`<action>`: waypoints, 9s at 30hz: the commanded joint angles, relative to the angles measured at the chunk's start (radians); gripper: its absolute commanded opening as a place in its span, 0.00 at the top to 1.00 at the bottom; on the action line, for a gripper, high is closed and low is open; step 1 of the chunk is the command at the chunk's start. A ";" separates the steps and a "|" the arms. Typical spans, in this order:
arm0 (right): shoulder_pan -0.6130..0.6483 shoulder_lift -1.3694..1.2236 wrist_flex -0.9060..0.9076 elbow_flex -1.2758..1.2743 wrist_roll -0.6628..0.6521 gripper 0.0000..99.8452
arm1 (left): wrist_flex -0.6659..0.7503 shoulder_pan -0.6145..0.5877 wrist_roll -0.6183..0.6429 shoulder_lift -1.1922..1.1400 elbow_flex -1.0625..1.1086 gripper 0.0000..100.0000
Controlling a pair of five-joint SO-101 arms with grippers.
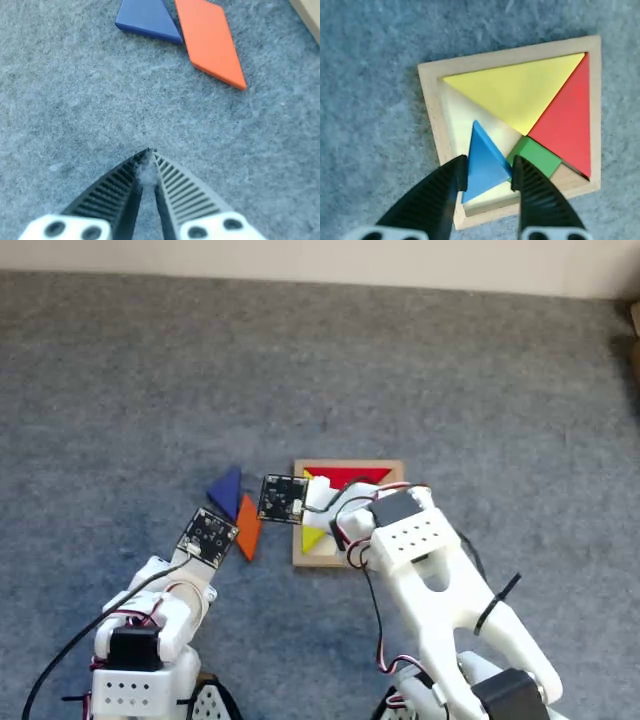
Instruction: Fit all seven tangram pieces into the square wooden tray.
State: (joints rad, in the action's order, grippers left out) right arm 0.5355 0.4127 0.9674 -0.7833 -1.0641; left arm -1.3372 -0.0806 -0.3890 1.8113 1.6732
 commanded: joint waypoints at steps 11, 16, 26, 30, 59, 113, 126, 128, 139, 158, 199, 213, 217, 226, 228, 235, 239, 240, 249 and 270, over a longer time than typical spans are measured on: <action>-0.031 0.047 -0.087 0.001 0.066 0.83 | -0.003 -0.007 -0.008 0.022 0.022 0.99; -0.030 0.047 -0.087 0.001 0.068 0.78 | -0.003 -0.007 -0.008 0.022 0.022 0.99; -0.039 0.059 -0.004 0.012 0.109 0.92 | -0.003 -0.007 -0.008 0.022 0.022 0.99; -0.044 0.051 0.025 0.010 0.368 0.99 | -0.003 -0.007 -0.008 0.022 0.022 0.99; -0.117 -0.406 -0.189 0.143 0.747 1.00 | -0.003 -0.007 -0.008 0.022 0.022 0.99; -0.392 1.161 0.085 -0.769 1.063 1.00 | -0.003 -0.007 -0.008 0.022 0.022 0.99; -0.435 1.417 0.170 -1.035 1.062 1.00 | -0.003 -0.007 -0.008 0.022 0.022 0.99; -0.435 1.417 0.202 -1.030 1.060 1.00 | -0.003 -0.007 -0.008 0.022 0.022 0.99; -0.435 1.419 0.283 -1.030 1.059 1.00 | -0.003 -0.007 -0.008 0.022 0.022 0.99; -0.435 1.419 0.283 -1.030 1.059 1.00 | -0.003 -0.002 -0.006 0.022 0.022 0.99; -0.435 1.419 0.283 -1.030 1.057 1.00 | -0.104 -0.150 -0.132 -0.153 -0.496 0.97; -0.435 1.419 0.283 -1.030 1.057 1.00 | -0.196 -0.143 -0.048 -0.993 -1.004 0.71; -0.435 1.419 0.283 -1.030 1.057 1.00 | -0.089 -0.143 -0.038 -1.095 -1.024 0.70; -0.435 1.419 0.283 -1.030 1.057 1.00 | 0.097 -0.061 -0.037 -1.320 -1.026 0.71; -0.435 1.419 0.283 -1.030 1.057 1.00 | 0.161 -0.053 -0.037 -1.372 -1.026 0.72; -0.435 1.419 0.283 -1.030 1.057 1.00 | 0.230 -0.045 0.035 -1.586 -1.144 0.73; -0.435 1.419 0.283 -1.030 1.057 1.00 | 0.226 -0.041 0.141 -1.698 -1.256 0.73; -0.435 1.419 0.283 -1.030 1.057 1.00 | 0.226 -0.030 0.161 -1.722 -1.277 0.73; -0.435 1.419 0.283 -1.030 1.057 1.00 | 0.226 0.031 0.261 -1.891 -1.353 0.73; -0.435 1.419 0.283 -1.030 1.057 1.00 | 0.227 0.031 0.384 -2.149 -1.483 0.73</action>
State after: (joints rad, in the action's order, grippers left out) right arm 0.1105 1.8167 1.2421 -1.6763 -0.0100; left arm -1.1162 -0.0713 -0.0115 -0.3015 0.2401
